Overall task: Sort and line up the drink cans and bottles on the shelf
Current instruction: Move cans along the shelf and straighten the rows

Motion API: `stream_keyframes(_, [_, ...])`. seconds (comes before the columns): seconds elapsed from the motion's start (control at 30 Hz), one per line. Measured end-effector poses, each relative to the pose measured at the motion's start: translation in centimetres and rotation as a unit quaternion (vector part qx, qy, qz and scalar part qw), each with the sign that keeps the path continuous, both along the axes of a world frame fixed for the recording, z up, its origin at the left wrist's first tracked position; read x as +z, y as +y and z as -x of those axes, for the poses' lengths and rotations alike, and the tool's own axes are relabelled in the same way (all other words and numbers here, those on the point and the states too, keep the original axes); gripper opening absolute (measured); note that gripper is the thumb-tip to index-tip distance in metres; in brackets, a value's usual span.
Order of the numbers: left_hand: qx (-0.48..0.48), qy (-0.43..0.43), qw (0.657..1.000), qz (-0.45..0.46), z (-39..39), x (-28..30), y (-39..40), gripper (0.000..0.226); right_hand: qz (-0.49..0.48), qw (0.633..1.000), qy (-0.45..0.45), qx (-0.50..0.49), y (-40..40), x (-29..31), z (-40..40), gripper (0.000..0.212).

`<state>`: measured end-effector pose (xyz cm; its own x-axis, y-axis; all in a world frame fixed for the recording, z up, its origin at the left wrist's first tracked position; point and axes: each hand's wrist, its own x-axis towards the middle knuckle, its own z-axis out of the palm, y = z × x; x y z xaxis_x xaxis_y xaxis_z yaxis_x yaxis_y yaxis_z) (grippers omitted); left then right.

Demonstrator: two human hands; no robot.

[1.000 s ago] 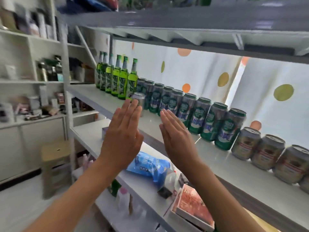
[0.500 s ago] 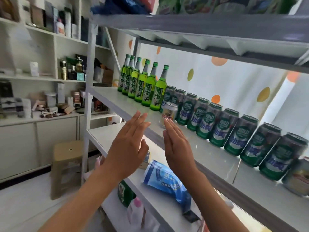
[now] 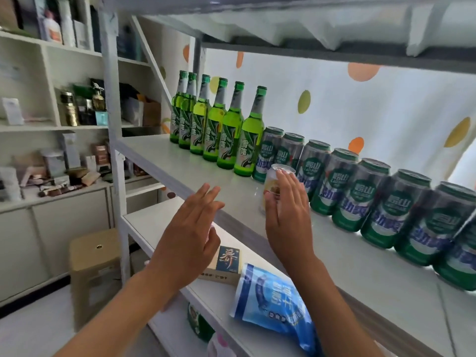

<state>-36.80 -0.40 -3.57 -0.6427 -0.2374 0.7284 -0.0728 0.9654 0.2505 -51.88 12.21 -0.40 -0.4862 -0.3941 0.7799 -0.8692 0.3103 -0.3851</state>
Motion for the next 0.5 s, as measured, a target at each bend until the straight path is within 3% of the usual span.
stream_keyframes(0.17, [-0.026, -0.008, 0.999, 0.019, 3.3, 0.7, -3.8, 0.038, 0.018, 0.998, -0.040, -0.041, -2.1, -0.6, 1.3, 0.060])
stream_keyframes(0.5, [-0.110, 0.014, 0.994, 0.008, 9.6, 2.2, -7.2, 0.037, 0.018, 0.995, -0.036, -0.087, -4.0, 0.5, 2.9, 0.058])
